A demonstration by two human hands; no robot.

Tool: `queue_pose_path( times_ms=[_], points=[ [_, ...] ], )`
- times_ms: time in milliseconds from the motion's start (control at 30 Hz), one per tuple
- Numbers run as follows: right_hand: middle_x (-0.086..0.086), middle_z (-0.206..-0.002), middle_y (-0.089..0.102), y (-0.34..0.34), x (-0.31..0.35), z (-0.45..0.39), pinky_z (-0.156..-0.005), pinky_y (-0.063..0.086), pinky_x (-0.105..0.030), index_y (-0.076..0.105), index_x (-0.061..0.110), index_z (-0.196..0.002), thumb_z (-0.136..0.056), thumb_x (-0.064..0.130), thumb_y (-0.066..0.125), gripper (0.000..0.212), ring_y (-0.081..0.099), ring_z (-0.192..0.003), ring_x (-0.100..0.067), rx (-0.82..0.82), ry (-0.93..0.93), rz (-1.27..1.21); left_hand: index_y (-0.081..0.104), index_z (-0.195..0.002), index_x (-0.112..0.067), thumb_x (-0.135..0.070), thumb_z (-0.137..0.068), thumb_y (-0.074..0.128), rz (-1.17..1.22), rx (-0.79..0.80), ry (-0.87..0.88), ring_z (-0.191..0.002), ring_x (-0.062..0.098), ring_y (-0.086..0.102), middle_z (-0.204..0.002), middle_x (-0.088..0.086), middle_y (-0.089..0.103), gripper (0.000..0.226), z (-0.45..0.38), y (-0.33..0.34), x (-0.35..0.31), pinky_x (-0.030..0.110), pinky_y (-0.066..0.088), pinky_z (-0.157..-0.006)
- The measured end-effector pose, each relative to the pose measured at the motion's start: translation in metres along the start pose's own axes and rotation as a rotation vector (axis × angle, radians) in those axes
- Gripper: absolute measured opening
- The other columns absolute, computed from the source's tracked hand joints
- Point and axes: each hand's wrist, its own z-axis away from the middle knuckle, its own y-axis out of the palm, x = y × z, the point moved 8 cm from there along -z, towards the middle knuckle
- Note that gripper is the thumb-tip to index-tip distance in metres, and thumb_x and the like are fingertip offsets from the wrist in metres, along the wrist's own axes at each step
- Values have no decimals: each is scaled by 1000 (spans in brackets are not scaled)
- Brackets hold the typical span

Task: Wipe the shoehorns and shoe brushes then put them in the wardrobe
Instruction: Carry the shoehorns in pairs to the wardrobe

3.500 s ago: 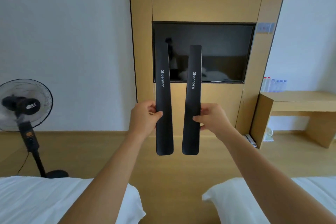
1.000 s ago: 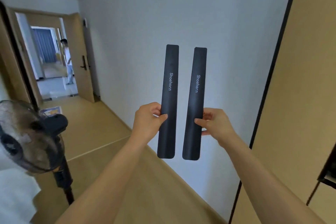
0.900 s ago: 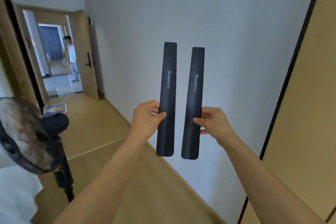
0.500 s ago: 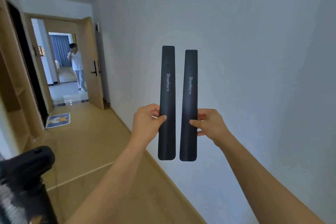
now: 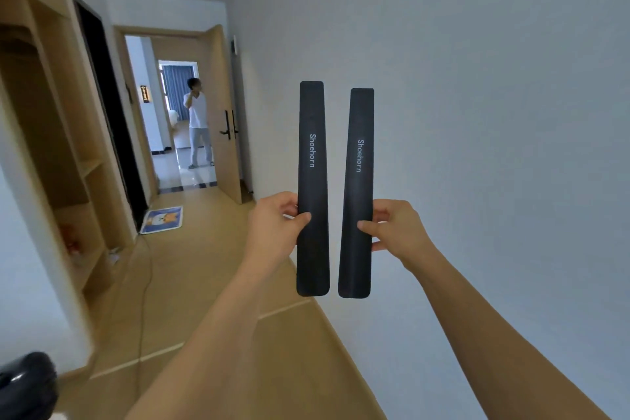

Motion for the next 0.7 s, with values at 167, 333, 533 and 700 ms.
queue_pose_path(
  times_ms=[167,333,533,700],
  points=[
    [-9,-115,71,38,-18,-125,-85,60,-48,68,7,-121,-92,7,68,29,70,-103,-28,120,-59,-46,69,-85,-25,-17,-86,72,-78,-82,-21,-75,8,68,-78,-9,70,9,-95,10,40,38,61,-69],
    [1,-103,72,84,-22,-239,-72,62,-31,69,13,-115,-91,8,69,24,71,-94,-19,221,-108,-111,69,-86,-29,-14,-87,71,-121,-173,-63,-75,4,68,-77,-14,69,15,-177,2,79,29,60,-67],
    [8,-95,71,165,-34,-336,-66,62,-25,69,20,-106,-91,8,70,19,70,-88,-12,339,-143,-146,70,-94,-22,-15,-87,70,-203,-266,-129,-82,9,68,-85,-9,70,9,-253,-26,145,32,61,-70],
    [12,-92,70,236,-44,-417,-59,58,-19,68,24,-102,-90,9,70,20,69,-85,-10,382,-176,-140,71,-97,-18,-15,-87,71,-222,-297,-150,-83,12,68,-87,-5,70,11,-328,-49,211,40,61,-72]
  ],
)
